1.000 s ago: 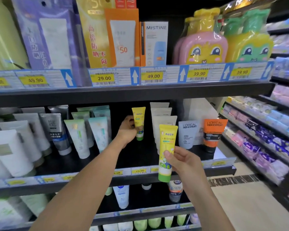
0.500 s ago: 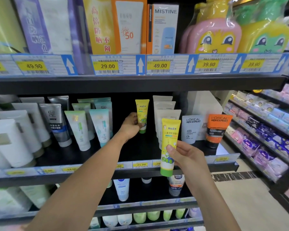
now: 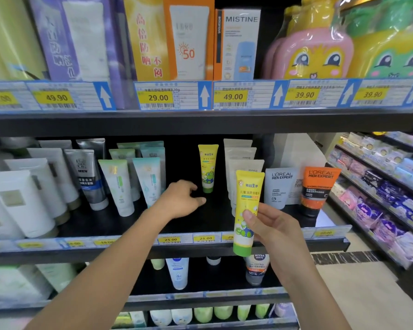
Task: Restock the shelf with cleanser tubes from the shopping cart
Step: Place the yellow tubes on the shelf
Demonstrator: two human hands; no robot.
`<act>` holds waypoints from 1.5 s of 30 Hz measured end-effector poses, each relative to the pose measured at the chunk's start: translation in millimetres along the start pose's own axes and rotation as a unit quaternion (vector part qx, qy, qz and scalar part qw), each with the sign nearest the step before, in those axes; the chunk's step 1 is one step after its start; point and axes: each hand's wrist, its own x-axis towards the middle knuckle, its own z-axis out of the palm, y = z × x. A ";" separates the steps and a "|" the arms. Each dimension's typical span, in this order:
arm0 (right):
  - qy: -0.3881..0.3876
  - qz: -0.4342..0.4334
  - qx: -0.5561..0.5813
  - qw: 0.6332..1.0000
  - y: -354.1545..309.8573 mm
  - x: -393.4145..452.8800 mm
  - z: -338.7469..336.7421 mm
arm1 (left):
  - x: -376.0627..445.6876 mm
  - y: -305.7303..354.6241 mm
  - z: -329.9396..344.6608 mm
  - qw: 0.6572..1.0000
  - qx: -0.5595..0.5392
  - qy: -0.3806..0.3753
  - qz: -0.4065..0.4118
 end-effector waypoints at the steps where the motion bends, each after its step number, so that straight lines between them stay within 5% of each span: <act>1: 0.000 -0.006 0.004 1.000 -1.4 -0.1 2.7 | -22.6 0.2 0.2 0.999 0.022 0.034 0.025; 5: -0.022 -0.048 0.010 0.999 -8.6 -0.2 26.8 | -98.3 -21.6 14.8 0.961 0.163 0.198 0.106; 12: 0.012 -0.110 -0.092 0.990 7.7 33.4 94.6 | -115.7 -96.2 19.4 0.879 0.293 0.323 0.194; 20: 0.091 -0.066 -0.210 0.971 15.1 74.8 131.3 | -112.5 -125.0 26.1 0.852 0.319 0.369 0.190; 45: 0.147 -0.028 -0.199 0.968 39.3 105.5 130.8 | -104.9 -126.6 32.3 0.847 0.313 0.388 0.187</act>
